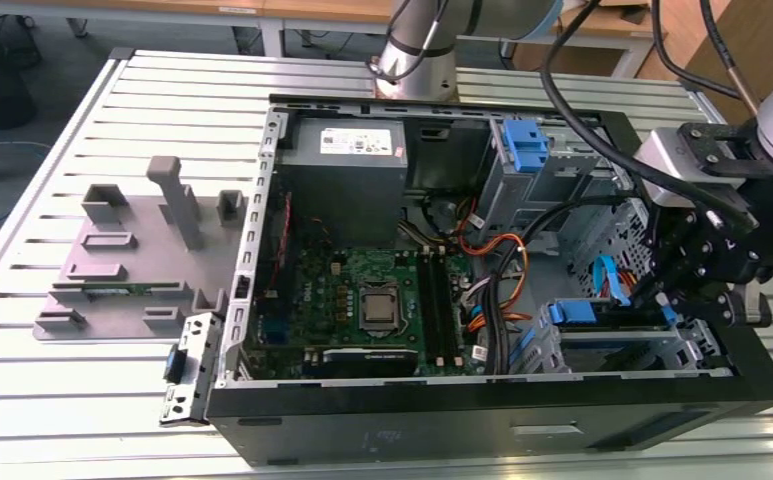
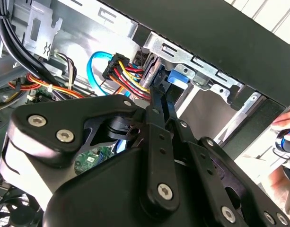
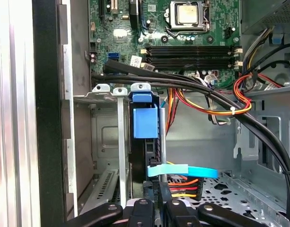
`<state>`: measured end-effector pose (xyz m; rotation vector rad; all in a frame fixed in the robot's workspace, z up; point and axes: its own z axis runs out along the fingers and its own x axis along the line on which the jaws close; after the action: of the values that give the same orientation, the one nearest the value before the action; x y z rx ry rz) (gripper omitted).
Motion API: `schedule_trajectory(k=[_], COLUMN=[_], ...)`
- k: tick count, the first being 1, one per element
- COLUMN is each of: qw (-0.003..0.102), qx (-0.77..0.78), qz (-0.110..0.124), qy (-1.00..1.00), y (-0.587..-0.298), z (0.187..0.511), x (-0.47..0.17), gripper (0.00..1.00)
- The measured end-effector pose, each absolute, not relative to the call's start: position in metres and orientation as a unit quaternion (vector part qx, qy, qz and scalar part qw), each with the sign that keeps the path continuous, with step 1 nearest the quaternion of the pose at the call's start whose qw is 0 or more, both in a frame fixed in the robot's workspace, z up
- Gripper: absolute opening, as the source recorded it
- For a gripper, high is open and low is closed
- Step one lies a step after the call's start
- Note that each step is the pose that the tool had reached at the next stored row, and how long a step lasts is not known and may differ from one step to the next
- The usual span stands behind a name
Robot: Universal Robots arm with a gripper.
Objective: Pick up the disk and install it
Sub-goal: 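Insert the second disk wire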
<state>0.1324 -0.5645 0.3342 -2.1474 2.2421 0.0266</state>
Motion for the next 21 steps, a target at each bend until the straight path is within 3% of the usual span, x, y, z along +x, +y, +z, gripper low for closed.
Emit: schedule_trajectory(k=[21], qw=[0.018], qx=[-0.691], qz=[0.008], qy=[0.723], y=[-0.5644], z=[0.3283], x=[0.1321], gripper=[0.16])
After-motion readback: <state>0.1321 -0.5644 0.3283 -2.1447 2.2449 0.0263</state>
